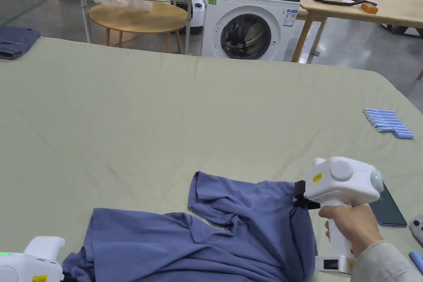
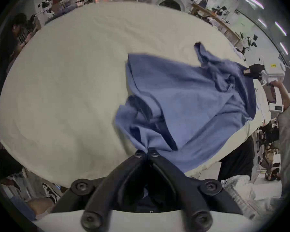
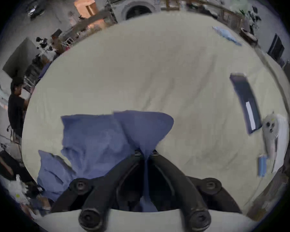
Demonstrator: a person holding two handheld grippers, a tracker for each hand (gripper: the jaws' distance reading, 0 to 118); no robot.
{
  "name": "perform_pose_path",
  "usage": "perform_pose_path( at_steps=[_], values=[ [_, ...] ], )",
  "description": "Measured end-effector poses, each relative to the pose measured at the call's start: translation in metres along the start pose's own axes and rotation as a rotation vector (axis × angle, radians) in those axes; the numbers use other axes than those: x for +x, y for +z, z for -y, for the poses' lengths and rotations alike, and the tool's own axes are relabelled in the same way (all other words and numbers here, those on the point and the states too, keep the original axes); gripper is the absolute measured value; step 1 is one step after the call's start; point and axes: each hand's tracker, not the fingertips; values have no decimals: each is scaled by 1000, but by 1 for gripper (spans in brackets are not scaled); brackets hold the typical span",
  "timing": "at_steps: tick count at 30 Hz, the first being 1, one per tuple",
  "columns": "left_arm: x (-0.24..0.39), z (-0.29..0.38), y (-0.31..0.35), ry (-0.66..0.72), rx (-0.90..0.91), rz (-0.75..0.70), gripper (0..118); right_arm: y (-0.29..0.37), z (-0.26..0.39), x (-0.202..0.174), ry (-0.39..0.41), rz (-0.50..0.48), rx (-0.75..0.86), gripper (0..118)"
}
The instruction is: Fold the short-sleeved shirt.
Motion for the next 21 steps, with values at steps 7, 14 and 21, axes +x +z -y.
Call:
perform_pose_path(
  at_steps=[7, 14, 21],
  values=[
    [-25, -53, 90, -22, 204, -29, 0, 119, -33, -27, 119, -42, 238, 1],
    [-39, -120, 172, -72, 384, -167, 0, 213, -77, -47, 128, -77, 370, 1],
    [-62, -212, 242, -28, 504, -193, 0, 264, -142, -63, 95, -24, 454, 1]
  ],
)
